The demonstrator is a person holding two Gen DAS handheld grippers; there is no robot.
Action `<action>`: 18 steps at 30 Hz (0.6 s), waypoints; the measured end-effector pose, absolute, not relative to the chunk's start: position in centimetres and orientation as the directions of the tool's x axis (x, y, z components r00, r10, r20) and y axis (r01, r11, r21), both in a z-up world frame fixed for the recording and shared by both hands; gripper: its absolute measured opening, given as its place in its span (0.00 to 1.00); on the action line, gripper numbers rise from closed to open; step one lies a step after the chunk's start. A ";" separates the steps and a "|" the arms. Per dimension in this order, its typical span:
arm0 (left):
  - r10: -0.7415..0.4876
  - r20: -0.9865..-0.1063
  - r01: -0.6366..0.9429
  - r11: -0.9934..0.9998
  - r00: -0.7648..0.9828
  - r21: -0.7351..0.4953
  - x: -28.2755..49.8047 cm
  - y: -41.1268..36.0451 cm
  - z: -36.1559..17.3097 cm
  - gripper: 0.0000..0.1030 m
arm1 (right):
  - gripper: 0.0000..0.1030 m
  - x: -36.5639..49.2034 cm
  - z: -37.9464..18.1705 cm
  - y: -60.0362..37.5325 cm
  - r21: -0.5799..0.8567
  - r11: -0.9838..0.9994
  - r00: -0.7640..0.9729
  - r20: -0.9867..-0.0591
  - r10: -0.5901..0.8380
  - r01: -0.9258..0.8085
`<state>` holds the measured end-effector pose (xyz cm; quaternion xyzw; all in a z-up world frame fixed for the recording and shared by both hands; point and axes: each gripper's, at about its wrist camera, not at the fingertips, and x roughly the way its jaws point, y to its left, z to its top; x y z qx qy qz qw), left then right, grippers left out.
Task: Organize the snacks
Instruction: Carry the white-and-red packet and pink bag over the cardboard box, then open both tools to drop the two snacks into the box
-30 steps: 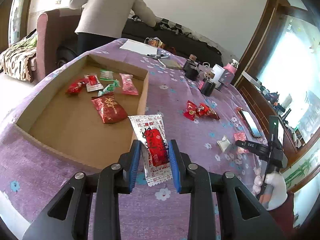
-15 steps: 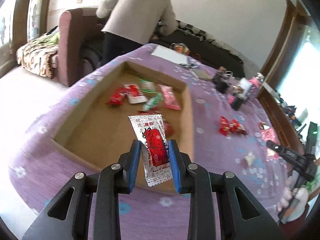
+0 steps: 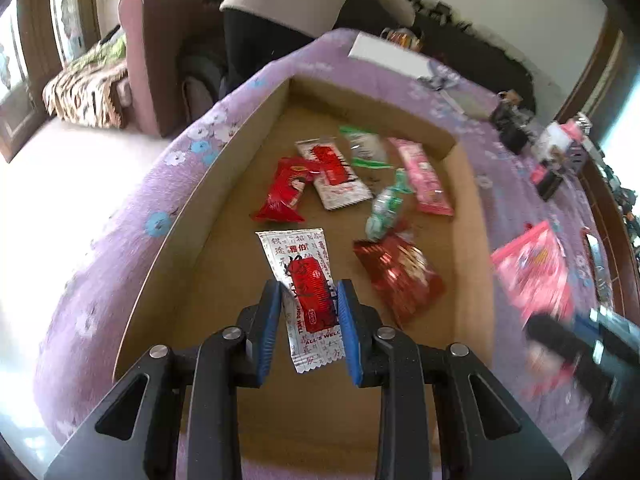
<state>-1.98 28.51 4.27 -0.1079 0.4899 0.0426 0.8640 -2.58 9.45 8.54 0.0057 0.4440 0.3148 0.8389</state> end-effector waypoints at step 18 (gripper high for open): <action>-0.073 -0.800 -0.220 0.943 0.595 -0.250 -0.5 31.4 6.7 0.28 | 0.21 1.8 3.9 17.2 0.268 0.769 0.292 -0.813 0.504 -0.581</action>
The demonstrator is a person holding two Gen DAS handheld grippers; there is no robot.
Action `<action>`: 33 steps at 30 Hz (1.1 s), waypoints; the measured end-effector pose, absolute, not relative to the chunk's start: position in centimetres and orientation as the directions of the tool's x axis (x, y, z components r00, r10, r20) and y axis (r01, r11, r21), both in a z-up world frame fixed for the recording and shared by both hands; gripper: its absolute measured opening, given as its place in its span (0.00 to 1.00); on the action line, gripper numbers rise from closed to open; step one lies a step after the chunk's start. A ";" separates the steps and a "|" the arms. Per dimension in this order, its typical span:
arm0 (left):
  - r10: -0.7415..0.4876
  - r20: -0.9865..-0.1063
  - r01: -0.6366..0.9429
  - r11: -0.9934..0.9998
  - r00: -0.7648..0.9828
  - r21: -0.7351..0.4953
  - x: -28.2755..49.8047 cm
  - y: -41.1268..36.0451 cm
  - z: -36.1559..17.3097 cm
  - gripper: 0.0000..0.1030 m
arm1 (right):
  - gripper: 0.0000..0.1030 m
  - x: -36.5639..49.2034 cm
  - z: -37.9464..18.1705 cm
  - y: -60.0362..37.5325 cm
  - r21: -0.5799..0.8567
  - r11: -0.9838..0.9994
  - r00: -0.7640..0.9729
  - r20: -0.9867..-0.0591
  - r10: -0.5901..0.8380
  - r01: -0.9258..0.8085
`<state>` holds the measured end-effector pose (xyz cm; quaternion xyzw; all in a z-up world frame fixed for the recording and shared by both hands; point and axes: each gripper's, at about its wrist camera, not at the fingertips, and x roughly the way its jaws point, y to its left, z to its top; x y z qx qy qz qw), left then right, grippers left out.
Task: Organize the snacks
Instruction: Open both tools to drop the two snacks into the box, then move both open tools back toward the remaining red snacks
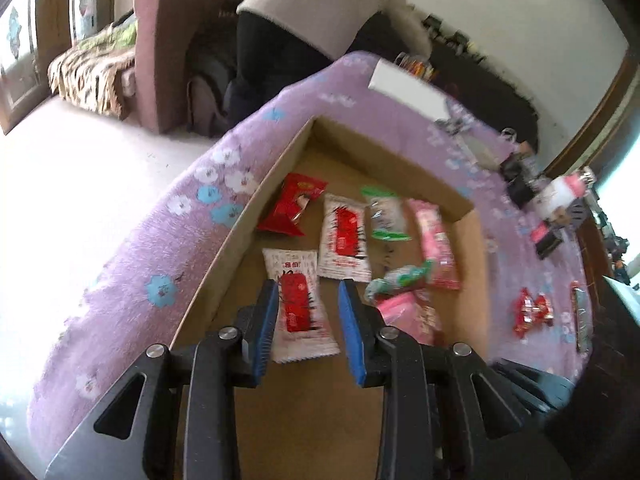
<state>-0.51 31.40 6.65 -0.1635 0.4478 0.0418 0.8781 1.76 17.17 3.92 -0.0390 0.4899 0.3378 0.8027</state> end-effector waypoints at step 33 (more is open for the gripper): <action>-0.158 -0.717 -0.010 0.975 0.679 -0.224 -12.5 17.4 8.6 0.63 | 0.43 -8.1 6.1 -9.7 0.312 0.900 0.587 -0.683 0.435 -0.304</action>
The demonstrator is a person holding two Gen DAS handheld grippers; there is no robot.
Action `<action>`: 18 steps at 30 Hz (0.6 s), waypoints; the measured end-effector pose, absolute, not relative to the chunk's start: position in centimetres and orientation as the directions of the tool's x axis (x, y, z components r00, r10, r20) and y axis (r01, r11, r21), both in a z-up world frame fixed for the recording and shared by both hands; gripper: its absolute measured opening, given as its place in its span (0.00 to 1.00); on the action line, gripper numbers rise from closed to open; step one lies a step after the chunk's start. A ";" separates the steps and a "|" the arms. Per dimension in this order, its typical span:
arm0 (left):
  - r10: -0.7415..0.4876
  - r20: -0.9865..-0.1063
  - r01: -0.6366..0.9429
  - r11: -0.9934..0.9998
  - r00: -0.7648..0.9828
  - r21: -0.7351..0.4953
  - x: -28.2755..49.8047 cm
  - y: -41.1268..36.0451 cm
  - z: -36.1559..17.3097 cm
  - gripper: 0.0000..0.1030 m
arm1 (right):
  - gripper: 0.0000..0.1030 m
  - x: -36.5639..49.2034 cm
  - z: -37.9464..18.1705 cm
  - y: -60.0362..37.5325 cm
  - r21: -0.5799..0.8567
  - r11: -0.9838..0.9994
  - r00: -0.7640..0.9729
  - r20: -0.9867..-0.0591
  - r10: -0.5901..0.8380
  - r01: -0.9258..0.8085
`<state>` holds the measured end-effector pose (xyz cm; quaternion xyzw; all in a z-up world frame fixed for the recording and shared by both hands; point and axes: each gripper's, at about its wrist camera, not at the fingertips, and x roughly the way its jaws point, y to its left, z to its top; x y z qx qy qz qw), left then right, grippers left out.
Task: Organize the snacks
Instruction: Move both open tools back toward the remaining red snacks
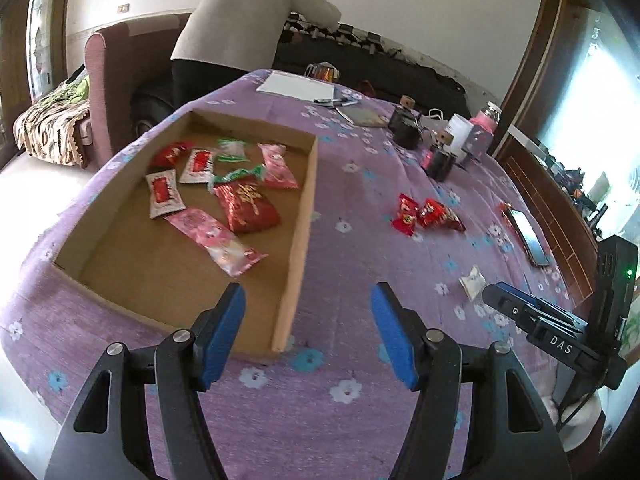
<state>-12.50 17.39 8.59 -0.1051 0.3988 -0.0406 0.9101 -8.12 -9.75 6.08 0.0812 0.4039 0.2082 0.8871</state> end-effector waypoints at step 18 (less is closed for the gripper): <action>-0.188 -0.743 0.014 0.972 0.642 -0.234 -12.9 15.6 7.3 0.63 | 0.44 -8.6 4.6 -11.5 0.342 0.902 0.590 -0.682 0.432 -0.265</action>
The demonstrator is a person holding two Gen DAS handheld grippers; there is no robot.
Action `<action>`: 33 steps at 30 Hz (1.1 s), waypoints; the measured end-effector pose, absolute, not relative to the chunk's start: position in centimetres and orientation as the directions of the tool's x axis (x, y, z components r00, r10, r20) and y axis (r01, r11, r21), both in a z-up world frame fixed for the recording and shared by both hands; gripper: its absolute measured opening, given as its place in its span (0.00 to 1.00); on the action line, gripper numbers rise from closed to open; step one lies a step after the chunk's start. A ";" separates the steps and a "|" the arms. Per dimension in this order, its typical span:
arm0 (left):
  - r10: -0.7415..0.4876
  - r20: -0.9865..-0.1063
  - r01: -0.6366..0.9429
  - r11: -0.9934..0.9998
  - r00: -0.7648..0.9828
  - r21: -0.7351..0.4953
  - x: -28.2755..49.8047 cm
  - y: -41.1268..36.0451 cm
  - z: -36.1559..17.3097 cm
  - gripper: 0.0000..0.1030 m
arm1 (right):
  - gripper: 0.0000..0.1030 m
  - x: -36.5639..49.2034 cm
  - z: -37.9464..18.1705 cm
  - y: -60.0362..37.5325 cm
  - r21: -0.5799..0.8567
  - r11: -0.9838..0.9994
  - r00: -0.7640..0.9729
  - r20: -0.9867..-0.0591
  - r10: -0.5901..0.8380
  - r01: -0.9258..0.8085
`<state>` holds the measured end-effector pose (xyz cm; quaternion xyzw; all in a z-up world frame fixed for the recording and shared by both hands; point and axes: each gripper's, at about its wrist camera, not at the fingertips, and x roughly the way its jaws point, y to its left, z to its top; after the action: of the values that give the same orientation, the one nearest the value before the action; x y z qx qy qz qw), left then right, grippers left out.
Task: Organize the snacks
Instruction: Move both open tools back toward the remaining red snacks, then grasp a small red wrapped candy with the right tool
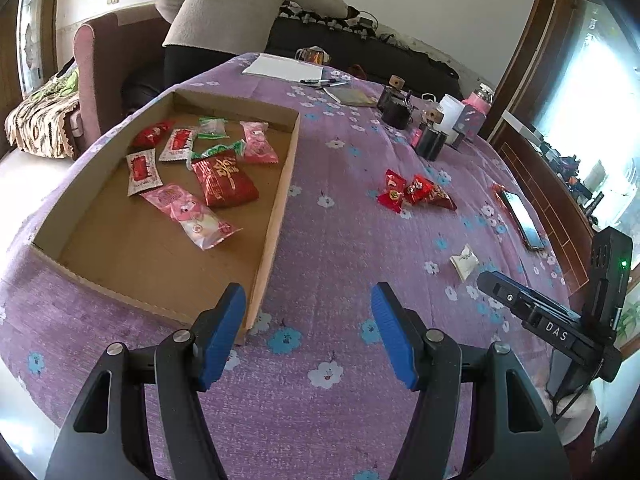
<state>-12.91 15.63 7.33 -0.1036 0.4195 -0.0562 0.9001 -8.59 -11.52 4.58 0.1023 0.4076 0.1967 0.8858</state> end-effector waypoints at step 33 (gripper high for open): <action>-0.243 -0.741 0.046 0.960 0.626 -0.277 -13.0 15.8 6.3 0.63 | 0.46 1.0 5.3 -16.0 0.353 0.933 0.611 -0.722 0.323 -0.077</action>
<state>-12.96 15.75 6.33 -0.1163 0.4251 -0.0808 0.8940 1.03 -15.95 5.29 0.1447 0.4261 0.1129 0.8859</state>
